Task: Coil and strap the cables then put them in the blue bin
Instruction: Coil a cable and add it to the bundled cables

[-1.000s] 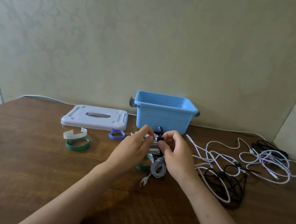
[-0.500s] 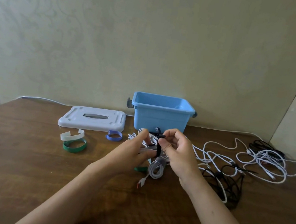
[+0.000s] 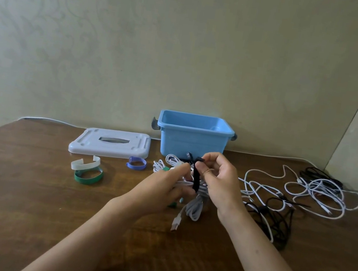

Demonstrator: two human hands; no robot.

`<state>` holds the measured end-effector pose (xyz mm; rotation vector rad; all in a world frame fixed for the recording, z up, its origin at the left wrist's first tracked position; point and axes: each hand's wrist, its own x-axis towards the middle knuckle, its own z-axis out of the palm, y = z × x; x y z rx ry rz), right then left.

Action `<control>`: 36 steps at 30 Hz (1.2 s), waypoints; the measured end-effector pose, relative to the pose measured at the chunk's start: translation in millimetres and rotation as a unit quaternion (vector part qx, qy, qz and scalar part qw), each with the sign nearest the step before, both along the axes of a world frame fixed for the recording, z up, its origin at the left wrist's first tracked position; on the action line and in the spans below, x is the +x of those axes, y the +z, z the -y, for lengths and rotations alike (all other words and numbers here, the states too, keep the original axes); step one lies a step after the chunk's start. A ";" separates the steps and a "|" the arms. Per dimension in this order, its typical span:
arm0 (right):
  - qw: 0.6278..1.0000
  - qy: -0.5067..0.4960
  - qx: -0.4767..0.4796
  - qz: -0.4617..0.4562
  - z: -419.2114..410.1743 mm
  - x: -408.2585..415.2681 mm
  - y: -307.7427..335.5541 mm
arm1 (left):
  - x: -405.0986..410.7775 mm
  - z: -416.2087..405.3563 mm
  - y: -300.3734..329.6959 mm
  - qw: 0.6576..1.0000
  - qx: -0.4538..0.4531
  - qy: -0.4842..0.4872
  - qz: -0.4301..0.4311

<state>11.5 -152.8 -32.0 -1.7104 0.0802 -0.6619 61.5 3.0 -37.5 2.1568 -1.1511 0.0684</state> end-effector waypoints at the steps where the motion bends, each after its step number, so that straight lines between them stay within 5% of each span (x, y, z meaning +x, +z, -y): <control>1: 1.000 -0.001 0.002 -0.002 -0.8 0.4 -0.2 | 0.2 0.2 -0.5 1.000 0.002 -0.002 0.013; 9: 0.998 -0.001 0.028 -0.051 -0.7 -0.1 -3.9 | -7.8 3.8 -1.9 0.993 0.003 0.025 0.119; 15: 0.993 0.065 0.076 -0.059 0.8 -2.4 -0.7 | -3.4 1.6 -4.6 0.996 -0.047 0.052 0.048; 20: 0.990 0.113 0.020 -0.087 6.8 -2.0 1.3 | 4.8 -6.8 -4.4 0.996 -0.063 0.055 0.012; 36: 0.979 0.158 0.058 -0.113 13.4 -4.4 2.8 | -0.7 -11.2 3.8 0.997 -0.041 0.020 0.054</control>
